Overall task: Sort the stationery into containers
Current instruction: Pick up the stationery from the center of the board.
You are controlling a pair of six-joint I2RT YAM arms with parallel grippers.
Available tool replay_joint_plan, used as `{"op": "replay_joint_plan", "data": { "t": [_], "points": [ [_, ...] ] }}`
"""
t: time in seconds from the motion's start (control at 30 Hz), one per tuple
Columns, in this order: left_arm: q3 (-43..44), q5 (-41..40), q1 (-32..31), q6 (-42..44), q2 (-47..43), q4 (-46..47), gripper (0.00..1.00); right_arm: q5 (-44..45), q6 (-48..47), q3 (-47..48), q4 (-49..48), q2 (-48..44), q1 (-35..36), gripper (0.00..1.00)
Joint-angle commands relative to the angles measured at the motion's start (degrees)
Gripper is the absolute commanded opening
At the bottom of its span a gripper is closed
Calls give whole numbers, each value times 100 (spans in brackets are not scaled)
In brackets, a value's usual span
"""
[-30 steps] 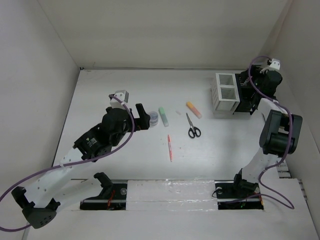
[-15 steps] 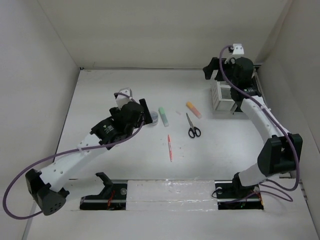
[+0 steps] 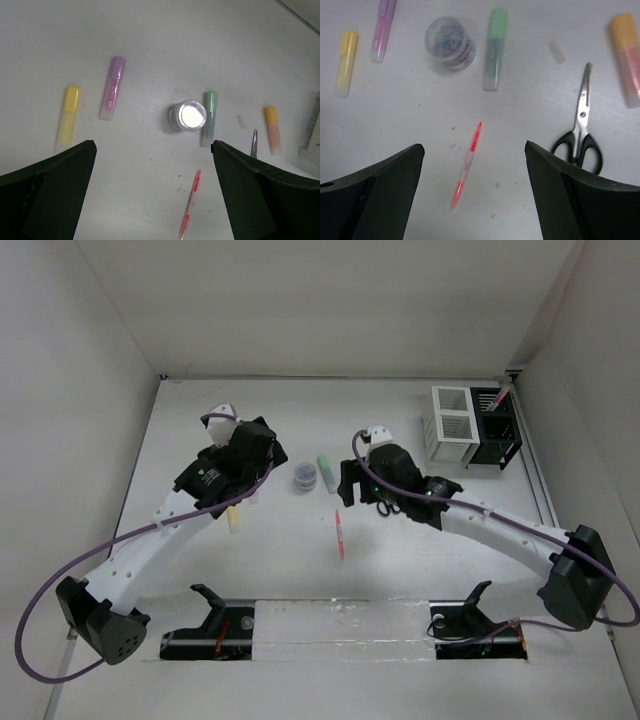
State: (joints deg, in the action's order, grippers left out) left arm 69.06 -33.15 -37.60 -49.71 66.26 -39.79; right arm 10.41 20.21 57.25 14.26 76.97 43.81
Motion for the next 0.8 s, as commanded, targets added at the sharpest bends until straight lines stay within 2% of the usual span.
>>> {"op": "replay_joint_plan", "data": {
  "t": [0.0,0.13,0.27,0.47,0.77],
  "points": [
    [257,-491,121,-75,-446,-240,100,787,825,-249,129,-305,390,87],
    [257,-491,122,225,-719,-90,100,935,1213,-487,68,-183,1092,86],
    [257,-544,122,287,-720,-90,100,1225,1425,-487,261,133,1506,85],
    [196,-491,122,463,-720,-90,100,1244,1644,-347,463,432,1622,82],
    [143,-298,122,638,-834,217,100,1463,1855,-171,446,1117,1824,68]
  ]
}}
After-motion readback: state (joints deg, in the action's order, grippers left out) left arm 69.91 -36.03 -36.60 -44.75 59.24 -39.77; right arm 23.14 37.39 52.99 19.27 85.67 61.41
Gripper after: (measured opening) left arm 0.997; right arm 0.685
